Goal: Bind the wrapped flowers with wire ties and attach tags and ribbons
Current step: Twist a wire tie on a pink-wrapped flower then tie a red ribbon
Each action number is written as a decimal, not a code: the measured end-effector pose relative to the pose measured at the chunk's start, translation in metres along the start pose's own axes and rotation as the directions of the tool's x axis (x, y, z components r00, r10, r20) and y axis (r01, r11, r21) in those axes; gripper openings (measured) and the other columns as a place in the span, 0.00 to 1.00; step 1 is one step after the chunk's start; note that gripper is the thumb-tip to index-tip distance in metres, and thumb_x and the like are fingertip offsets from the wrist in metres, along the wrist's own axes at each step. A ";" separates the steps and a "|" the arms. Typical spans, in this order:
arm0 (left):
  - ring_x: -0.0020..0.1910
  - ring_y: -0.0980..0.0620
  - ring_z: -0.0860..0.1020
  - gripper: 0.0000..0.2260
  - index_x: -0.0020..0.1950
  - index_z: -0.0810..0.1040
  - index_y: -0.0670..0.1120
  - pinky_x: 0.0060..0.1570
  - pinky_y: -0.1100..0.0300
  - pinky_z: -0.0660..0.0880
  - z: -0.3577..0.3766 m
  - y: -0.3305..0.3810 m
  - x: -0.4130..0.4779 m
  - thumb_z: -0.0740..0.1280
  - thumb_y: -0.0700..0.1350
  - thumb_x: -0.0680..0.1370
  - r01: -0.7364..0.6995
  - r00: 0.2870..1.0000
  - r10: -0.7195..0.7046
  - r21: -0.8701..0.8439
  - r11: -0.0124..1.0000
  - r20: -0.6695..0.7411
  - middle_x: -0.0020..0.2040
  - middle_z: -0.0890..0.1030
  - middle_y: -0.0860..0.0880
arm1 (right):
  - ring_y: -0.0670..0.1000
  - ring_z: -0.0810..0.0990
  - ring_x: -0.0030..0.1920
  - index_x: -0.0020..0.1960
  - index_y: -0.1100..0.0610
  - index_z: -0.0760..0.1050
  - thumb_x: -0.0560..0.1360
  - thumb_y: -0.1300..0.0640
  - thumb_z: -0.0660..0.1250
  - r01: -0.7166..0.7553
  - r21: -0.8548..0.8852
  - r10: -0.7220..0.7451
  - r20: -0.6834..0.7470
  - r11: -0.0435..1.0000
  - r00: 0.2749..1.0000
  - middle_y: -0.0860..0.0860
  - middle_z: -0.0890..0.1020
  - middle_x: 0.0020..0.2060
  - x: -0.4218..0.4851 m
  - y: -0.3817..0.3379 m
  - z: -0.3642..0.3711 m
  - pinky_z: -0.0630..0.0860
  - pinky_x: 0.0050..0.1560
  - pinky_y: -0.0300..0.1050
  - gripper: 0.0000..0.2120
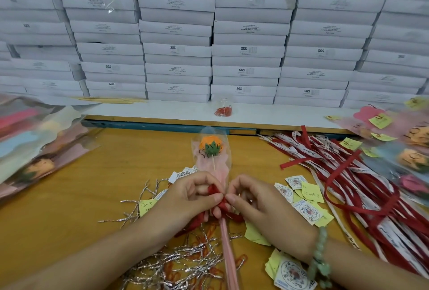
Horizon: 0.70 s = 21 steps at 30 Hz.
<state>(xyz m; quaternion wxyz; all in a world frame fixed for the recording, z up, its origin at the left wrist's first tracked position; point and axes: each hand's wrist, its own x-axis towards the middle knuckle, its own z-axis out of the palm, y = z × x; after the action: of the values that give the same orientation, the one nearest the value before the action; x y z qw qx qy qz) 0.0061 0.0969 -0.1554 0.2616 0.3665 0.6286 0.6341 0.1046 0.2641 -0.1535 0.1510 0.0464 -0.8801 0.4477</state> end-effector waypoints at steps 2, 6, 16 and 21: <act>0.32 0.55 0.80 0.02 0.46 0.80 0.40 0.31 0.67 0.73 0.000 -0.002 0.000 0.70 0.36 0.75 0.005 1.000 -0.006 -0.045 0.999 -0.019 0.34 0.82 0.44 | 0.42 0.67 0.29 0.44 0.50 0.73 0.80 0.53 0.64 0.006 0.004 -0.006 -0.026 1.000 1.000 0.45 0.71 0.28 -0.001 0.000 0.001 0.63 0.31 0.36 0.06; 0.40 0.50 0.83 0.06 0.43 0.83 0.41 0.38 0.64 0.78 -0.002 -0.006 0.002 0.74 0.40 0.69 0.028 0.998 -0.036 -0.128 0.991 -0.055 0.39 0.84 0.40 | 0.42 0.66 0.29 0.44 0.51 0.74 0.79 0.54 0.64 0.032 0.045 -0.029 -0.062 0.998 0.998 0.43 0.70 0.28 -0.001 -0.002 0.001 0.62 0.31 0.33 0.06; 0.41 0.47 0.82 0.05 0.43 0.84 0.42 0.45 0.60 0.80 -0.003 -0.003 0.000 0.76 0.39 0.68 0.009 0.999 -0.013 -0.107 0.994 -0.045 0.41 0.83 0.41 | 0.45 0.71 0.30 0.38 0.51 0.78 0.70 0.56 0.76 0.052 -0.089 -0.057 -0.055 0.995 0.997 0.43 0.75 0.29 0.000 -0.004 -0.001 0.67 0.31 0.33 0.07; 0.46 0.48 0.82 0.05 0.41 0.85 0.45 0.46 0.61 0.79 0.000 0.002 -0.002 0.77 0.38 0.69 -0.036 0.999 0.035 -0.036 0.999 -0.008 0.44 0.84 0.41 | 0.42 0.75 0.34 0.44 0.51 0.74 0.68 0.59 0.77 0.065 -0.120 -0.077 -0.094 0.991 0.993 0.38 0.76 0.37 0.000 -0.004 -0.001 0.67 0.33 0.30 0.12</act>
<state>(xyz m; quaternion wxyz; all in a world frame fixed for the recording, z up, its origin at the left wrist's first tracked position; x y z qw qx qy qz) 0.0077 0.0949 -0.1542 0.2547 0.3704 0.6113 0.6514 0.1055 0.2628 -0.1494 0.2126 0.0467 -0.8941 0.3914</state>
